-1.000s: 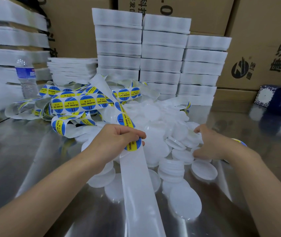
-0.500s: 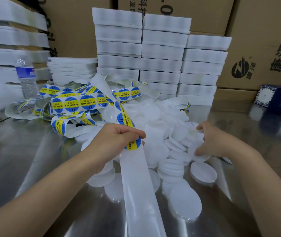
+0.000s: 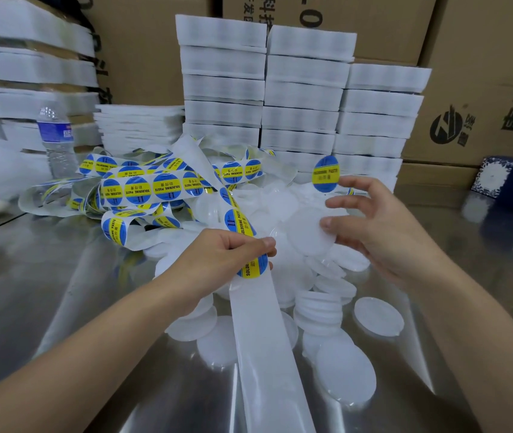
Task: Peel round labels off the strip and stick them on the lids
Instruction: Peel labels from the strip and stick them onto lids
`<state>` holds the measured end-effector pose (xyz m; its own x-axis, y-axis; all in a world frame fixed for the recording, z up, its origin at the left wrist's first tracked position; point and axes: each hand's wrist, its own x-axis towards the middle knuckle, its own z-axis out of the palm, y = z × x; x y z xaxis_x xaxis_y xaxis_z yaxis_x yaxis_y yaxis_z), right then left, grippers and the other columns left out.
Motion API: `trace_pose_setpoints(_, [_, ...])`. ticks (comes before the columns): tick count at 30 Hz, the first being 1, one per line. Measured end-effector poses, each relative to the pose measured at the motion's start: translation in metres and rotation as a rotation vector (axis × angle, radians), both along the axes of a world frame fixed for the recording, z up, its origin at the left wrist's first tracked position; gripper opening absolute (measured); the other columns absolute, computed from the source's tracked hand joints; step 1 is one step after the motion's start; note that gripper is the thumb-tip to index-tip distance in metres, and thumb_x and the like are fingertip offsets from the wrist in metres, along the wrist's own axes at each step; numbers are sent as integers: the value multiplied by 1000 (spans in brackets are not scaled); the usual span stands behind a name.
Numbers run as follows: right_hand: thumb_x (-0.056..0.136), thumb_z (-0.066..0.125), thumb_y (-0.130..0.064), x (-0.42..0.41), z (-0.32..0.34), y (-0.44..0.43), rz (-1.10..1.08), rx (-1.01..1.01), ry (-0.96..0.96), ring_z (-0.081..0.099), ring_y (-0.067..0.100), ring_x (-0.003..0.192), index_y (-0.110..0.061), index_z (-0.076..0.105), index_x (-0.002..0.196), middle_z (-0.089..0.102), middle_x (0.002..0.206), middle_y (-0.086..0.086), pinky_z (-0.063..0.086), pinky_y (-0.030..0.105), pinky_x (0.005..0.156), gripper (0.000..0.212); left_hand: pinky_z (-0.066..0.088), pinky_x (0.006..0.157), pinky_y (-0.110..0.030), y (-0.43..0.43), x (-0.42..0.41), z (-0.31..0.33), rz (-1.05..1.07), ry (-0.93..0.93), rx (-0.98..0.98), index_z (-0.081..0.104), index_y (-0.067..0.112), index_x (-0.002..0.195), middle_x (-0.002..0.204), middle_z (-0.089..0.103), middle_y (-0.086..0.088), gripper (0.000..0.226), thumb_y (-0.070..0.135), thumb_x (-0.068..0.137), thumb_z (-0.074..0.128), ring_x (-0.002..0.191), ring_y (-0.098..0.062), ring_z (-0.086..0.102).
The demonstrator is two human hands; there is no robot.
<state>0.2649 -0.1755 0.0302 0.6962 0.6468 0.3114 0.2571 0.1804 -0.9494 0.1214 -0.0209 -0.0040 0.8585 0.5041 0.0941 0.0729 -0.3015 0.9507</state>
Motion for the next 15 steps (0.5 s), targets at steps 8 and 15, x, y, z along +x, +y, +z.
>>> trace_pose_setpoints(8, [74,73,-1,-18,-13,15,-41,6,-105,66,9,71,-31,54,105,62,97,-2,55,38,79,47,42,56,-7,3,0,0,3,-16,-25,77,39,70,80,73,22,10,46,71,71,67,8,63])
trace_pose_setpoints(15, [73,74,1,-22,-13,16,-3,51,-76,66,7,70,-28,55,105,62,99,3,54,19,62,47,49,77,-26,6,3,-3,1,-29,-83,78,30,76,88,76,7,33,55,55,74,78,-8,67])
